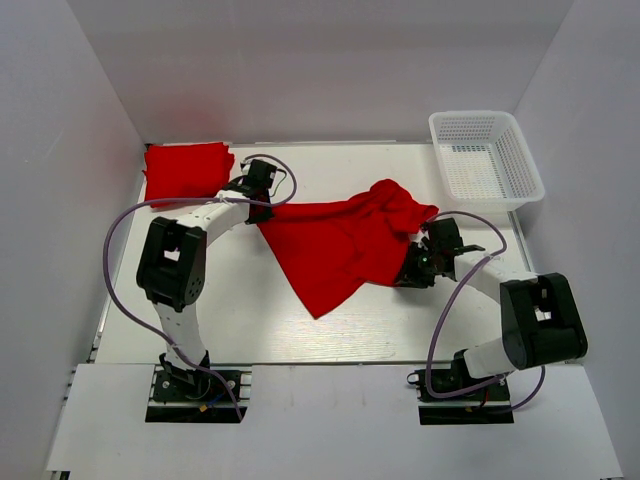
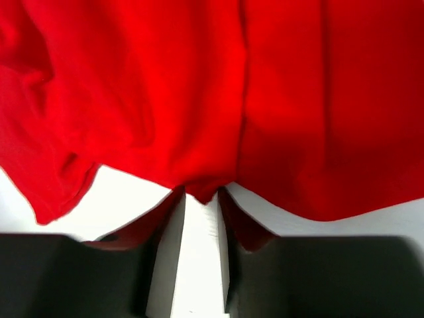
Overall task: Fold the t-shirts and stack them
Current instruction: Flatten out the tshirt
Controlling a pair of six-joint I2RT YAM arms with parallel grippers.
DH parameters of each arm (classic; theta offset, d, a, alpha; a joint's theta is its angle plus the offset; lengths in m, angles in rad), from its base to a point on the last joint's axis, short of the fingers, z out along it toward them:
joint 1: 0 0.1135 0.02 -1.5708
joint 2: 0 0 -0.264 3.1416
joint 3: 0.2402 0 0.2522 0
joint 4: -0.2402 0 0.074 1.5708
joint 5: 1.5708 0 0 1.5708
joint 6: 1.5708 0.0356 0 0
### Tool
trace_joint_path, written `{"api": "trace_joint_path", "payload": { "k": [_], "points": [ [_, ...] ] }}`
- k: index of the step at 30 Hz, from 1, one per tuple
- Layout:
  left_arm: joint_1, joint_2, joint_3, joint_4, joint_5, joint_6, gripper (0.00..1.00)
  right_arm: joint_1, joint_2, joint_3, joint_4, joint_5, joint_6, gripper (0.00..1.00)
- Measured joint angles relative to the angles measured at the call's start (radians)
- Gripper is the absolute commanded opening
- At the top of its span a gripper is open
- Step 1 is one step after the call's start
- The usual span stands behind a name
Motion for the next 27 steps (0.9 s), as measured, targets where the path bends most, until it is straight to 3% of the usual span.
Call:
{"api": "trace_joint_path", "payload": {
  "k": [2,3,9,14,16,27],
  "points": [
    [0.0,-0.003,0.0,0.0,0.0,0.0,0.0,0.0,0.006,0.0,0.0,0.017,0.017,0.03],
    [0.0,-0.005,0.0,0.0,0.0,0.0,0.0,0.0,0.007,0.0,-0.001,0.026,0.018,0.0],
    [0.0,-0.024,0.0,-0.002,0.0,0.0,0.0,0.0,-0.04,-0.006,-0.011,0.067,0.031,0.0],
    [0.0,-0.078,0.0,-0.011,-0.001,0.005,0.0,0.0,-0.277,0.01,-0.008,0.089,-0.017,0.0],
    [0.0,-0.12,0.0,-0.011,-0.001,0.009,0.0,0.0,-0.376,0.043,0.009,0.122,-0.037,0.0],
    [0.0,-0.41,-0.01,-0.005,-0.016,0.049,0.0,-0.001,-0.57,0.184,0.23,0.374,-0.097,0.0]
  ]
}}
